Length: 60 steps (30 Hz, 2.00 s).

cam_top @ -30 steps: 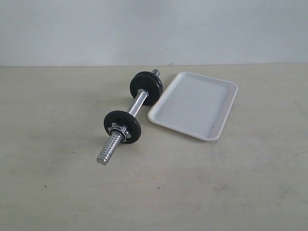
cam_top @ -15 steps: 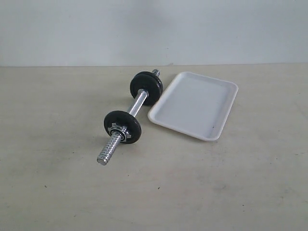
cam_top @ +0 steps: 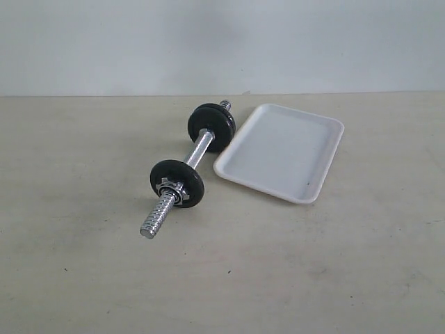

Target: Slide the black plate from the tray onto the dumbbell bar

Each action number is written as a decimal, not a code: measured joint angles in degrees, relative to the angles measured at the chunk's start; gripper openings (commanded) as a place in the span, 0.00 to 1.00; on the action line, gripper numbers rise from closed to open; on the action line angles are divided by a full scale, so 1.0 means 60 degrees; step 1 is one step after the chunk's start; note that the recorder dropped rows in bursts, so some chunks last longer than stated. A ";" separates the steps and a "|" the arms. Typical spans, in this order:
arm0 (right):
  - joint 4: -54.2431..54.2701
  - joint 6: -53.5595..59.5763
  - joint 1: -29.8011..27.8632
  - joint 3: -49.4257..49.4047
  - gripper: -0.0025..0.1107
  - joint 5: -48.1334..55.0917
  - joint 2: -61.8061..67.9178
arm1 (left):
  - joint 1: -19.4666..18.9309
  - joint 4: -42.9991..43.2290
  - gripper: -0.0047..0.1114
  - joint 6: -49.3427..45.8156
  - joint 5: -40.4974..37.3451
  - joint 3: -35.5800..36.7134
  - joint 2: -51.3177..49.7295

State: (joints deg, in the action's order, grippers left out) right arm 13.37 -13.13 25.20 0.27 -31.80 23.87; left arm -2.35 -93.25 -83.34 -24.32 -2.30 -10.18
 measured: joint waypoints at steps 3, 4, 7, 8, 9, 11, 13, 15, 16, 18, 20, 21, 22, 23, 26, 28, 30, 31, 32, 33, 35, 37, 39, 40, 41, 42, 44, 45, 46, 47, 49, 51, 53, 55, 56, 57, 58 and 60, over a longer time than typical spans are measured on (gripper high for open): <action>0.0018 0.0000 0.0000 0.0000 0.05 0.0000 0.0000 | 0.0000 0.0001 0.08 -0.0155 0.0743 0.0000 0.0113; 0.0018 0.0000 0.0000 0.0000 0.05 0.0000 0.0000 | 0.0000 0.0003 0.08 -0.0221 0.1081 0.0019 0.0308; 0.0018 0.0000 0.0000 0.0000 0.05 0.0000 0.0000 | 0.0000 0.0024 0.08 -0.0280 0.2078 0.0251 0.1305; 0.0045 0.0000 0.0000 0.0000 0.05 0.0000 -0.0019 | 0.0000 0.0024 0.08 -0.0280 0.2330 0.0304 0.1493; 0.0045 0.0000 0.0000 0.0000 0.05 0.0000 -0.0017 | 0.0000 0.0024 0.08 -0.0280 0.2501 0.0324 0.1566; 0.0045 0.0000 0.0000 -0.0023 0.05 0.0040 -0.0039 | 0.0000 0.0007 0.08 -0.0302 0.2674 0.0342 0.1630; 0.0045 -0.0019 0.0000 -0.0023 0.05 0.0040 -0.0061 | 0.0056 0.0040 0.08 -0.0347 0.2740 0.0342 0.1650; 0.0045 -0.0019 0.0000 -0.0023 0.05 0.0040 -0.0084 | 0.0095 0.0084 0.08 -0.0390 0.2905 0.0342 0.1670; 0.0045 -0.0019 0.0000 -0.0023 0.05 0.0040 -0.0091 | 0.0109 0.0118 0.08 -0.0389 0.3001 0.0348 0.1670; 0.0045 -0.0019 0.0000 -0.0045 0.05 0.0040 -0.0107 | 0.0109 0.0118 0.08 -0.0312 0.3360 0.0348 0.1670; 0.0045 -0.0019 0.0000 -0.0045 0.05 0.0040 -0.0107 | 0.0109 -0.0092 0.08 -0.0020 0.3977 0.0348 0.1670; 0.0045 -0.0019 0.0000 -0.0045 0.05 0.0040 -0.0107 | 0.0109 -0.0205 0.08 0.0134 0.4212 0.0348 0.1670; 0.0045 -0.0019 0.0000 -0.0045 0.05 0.0040 -0.0107 | 0.0109 -0.0310 0.08 0.0355 0.4482 0.0348 0.1670; 0.0045 -0.0019 0.0000 -0.0045 0.05 0.0040 -0.0107 | 0.0109 -0.0394 0.08 0.0583 0.4682 0.0348 0.1670; 0.0045 -0.0019 0.0000 -0.0045 0.05 0.0040 -0.0107 | 0.0109 -0.0779 0.08 0.0779 0.4818 0.0190 0.1670; 0.0045 -0.0019 0.0000 -0.0045 0.05 0.0040 -0.0107 | 0.0109 -0.0946 0.08 0.0606 0.4818 -0.0035 0.1670; 0.0045 -0.0019 0.0000 -0.0049 0.05 0.0040 -0.0107 | 0.0109 -0.0993 0.08 0.0137 0.4680 -0.0302 0.1670; 0.0045 -0.0019 0.0000 -0.0047 0.05 0.0040 -0.0107 | 0.0109 -0.0993 0.08 -0.0103 0.4597 -0.0402 0.1670; 0.0045 -0.0019 0.0000 -0.0047 0.05 0.0040 -0.0107 | 0.0109 -0.1018 0.08 -0.0404 0.4461 -0.0512 0.1670; 0.0045 -0.0019 0.0000 -0.0047 0.05 0.0040 -0.0107 | 0.0109 -0.1035 0.08 -0.0684 0.4365 -0.0612 0.1670; 0.0045 -0.0038 0.0000 -0.0047 0.05 0.0040 -0.0107 | 0.0109 -0.1032 0.08 -0.1159 0.4178 -0.0761 0.1670; 0.0045 -0.0038 0.0000 -0.0047 0.05 0.0040 -0.0107 | 0.0109 -0.1032 0.08 -0.1654 0.4054 -0.0904 0.1670; 0.0045 -0.0038 0.0000 -0.0047 0.05 0.0040 -0.0107 | 0.0109 -0.1032 0.08 -0.2138 0.3971 -0.0993 0.1670; 0.0045 -0.0038 0.0000 -0.0047 0.05 0.0040 -0.0107 | 0.0109 -0.1032 0.08 -0.2270 0.3923 -0.1017 0.1670; 0.0045 -0.0038 0.0000 -0.0047 0.05 0.0040 -0.0107 | 0.0109 -0.1032 0.08 -0.2336 0.3901 -0.1039 0.1670; 0.0045 -0.0038 0.0000 -0.0047 0.05 0.0040 -0.0107 | 0.0109 -0.0862 0.08 -0.2191 0.3876 -0.1039 0.1670; 0.0045 -0.0038 0.0000 -0.0047 0.05 0.0040 -0.0107 | 0.0109 0.0721 0.08 -0.0782 0.3790 -0.1039 0.1670; 0.0045 -0.0038 0.0000 -0.0047 0.05 0.0040 -0.0107 | 0.0109 0.1829 0.08 0.0232 0.3700 -0.1018 0.1670; 0.0045 -0.0038 0.0000 -0.0047 0.05 0.0040 -0.0107 | 0.0109 0.3565 0.08 0.1554 0.3611 -0.0978 0.1670; 0.0045 -0.0038 0.0000 -0.0047 0.05 0.0040 -0.0107 | 0.0109 0.5595 0.08 0.3934 0.3564 -0.0927 0.1670; 0.0045 -0.0038 0.0000 -0.0047 0.05 0.0040 -0.0107 | 0.0109 0.9546 0.08 0.8007 0.3554 -0.0765 0.1670; 0.0045 -0.0038 0.0000 -0.0047 0.05 0.0040 -0.0107 | 0.0109 1.3166 0.08 1.1721 0.3554 -0.0522 0.1670; 0.0045 -0.0038 0.0000 -0.0047 0.05 0.0040 -0.0107 | 0.0109 1.4998 0.08 1.3643 0.3554 -0.0209 0.1670; 0.0045 -0.0038 0.0000 -0.0047 0.05 0.0040 -0.0107 | 0.0109 1.5435 0.08 1.4157 0.3554 0.0111 0.1670; 0.0045 -0.0038 0.0000 -0.0047 0.05 0.0040 -0.0107 | 0.0109 1.5541 0.08 1.4220 0.3492 0.0261 0.1670; 0.0045 -0.0038 0.0000 -0.0047 0.05 0.0040 -0.0107 | 0.0109 1.5596 0.08 1.4256 0.3317 0.0314 0.1670; 0.0045 -0.0038 0.0000 -0.0047 0.05 0.0040 -0.0107 | 0.0109 1.5648 0.08 1.4281 0.3038 0.0323 0.1670; 0.0045 -0.0038 0.0000 -0.0047 0.05 0.0040 -0.0107 | 0.0109 1.5686 0.08 1.4234 0.2397 0.0323 0.1670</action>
State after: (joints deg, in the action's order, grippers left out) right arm 13.63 -13.35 25.20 -0.01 -31.57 23.22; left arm -1.70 0.87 2.07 -9.94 -0.37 -0.16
